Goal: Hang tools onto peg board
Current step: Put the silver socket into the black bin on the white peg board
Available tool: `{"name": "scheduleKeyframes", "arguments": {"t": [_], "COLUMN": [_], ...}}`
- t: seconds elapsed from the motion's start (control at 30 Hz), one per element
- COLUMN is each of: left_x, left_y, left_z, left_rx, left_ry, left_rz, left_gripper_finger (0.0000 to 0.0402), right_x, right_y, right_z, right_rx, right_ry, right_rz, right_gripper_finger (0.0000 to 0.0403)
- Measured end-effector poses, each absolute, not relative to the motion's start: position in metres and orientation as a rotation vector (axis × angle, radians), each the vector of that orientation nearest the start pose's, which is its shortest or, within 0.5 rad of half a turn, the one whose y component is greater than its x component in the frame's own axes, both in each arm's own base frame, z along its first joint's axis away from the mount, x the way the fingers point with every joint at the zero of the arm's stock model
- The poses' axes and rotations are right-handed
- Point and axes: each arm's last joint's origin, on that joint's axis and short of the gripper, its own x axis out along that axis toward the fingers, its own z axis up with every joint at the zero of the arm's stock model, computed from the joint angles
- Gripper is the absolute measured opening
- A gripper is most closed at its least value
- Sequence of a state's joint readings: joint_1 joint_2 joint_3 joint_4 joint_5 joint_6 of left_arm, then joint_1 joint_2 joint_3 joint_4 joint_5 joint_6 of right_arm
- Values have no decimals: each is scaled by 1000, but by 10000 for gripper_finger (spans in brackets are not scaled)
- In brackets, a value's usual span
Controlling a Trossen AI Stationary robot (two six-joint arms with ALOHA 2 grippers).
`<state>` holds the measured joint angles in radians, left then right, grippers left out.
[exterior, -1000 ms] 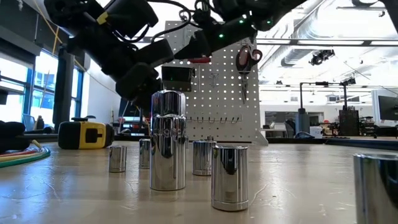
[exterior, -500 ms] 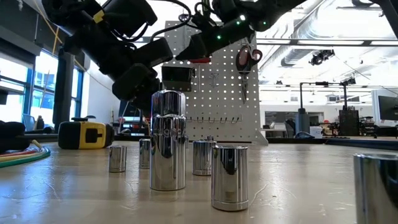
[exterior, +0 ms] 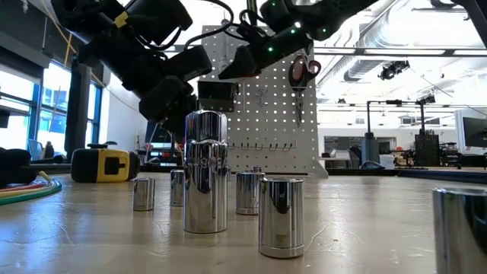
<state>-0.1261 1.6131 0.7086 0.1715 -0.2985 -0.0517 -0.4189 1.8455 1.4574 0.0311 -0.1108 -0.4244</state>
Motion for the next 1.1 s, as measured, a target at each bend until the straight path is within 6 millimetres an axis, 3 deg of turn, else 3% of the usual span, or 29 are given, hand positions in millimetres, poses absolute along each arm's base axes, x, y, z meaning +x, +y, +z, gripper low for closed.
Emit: {"name": "scheduleKeyframes", "arguments": {"t": [0.2, 0.53, 0.93, 1.1], "left_x": [298, 293, 282, 282], "left_y": [-27, -15, 16, 19], "left_z": [148, 153, 136, 133], "left_rx": [140, 253, 46, -5], "left_ry": [718, 738, 657, 584], "left_rz": [249, 406, 294, 267], "left_gripper_finger": [133, 133, 133, 133], "right_x": [389, 369, 347, 341], "right_y": [-160, -110, -56, -37], "right_z": [298, 324, 288, 268], "right_rx": [-323, -393, -313, -287], "right_ry": [426, 523, 958, 1038], "right_rz": [-199, -54, 103, 136], "right_gripper_finger": [185, 186, 186, 186]}}
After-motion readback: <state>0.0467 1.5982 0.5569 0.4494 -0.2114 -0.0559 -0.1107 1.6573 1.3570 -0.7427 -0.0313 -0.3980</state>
